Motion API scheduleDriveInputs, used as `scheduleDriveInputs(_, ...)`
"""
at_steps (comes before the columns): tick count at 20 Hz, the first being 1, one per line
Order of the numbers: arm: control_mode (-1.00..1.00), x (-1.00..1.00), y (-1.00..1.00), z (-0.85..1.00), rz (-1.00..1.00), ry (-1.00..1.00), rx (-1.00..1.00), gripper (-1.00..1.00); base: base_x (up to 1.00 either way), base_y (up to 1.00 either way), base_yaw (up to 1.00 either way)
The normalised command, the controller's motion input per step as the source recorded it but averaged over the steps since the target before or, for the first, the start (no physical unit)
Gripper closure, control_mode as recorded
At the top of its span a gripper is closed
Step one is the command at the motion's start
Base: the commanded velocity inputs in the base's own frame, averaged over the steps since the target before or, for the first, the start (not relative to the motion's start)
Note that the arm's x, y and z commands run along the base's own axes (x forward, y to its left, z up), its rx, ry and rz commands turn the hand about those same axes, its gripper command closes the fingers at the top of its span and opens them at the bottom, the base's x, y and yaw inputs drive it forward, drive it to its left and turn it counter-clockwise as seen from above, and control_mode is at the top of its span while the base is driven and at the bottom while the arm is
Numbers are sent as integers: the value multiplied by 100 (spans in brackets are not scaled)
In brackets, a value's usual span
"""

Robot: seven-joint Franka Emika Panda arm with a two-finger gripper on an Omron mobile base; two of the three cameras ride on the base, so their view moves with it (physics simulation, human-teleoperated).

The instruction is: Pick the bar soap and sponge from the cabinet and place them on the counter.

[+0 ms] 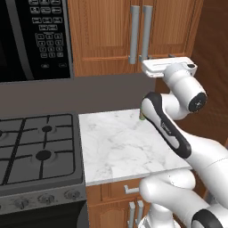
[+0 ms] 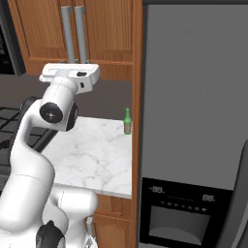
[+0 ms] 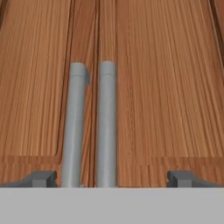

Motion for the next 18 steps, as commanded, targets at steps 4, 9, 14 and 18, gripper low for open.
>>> scheduleDriveInputs(4, -100, 26, 0, 0, 0, 0, 0, -100, 0, 0, 0)
scheduleDriveInputs(9, -100, 27, 1, 0, 0, 0, 0, -100, 0, 0, 0)
scheduleDriveInputs(14, -100, 21, 10, 0, 0, 0, 0, -100, 0, 0, 0)
scheduleDriveInputs(18, -100, 17, 10, 0, 0, 0, 0, -100, 0, 0, 0)
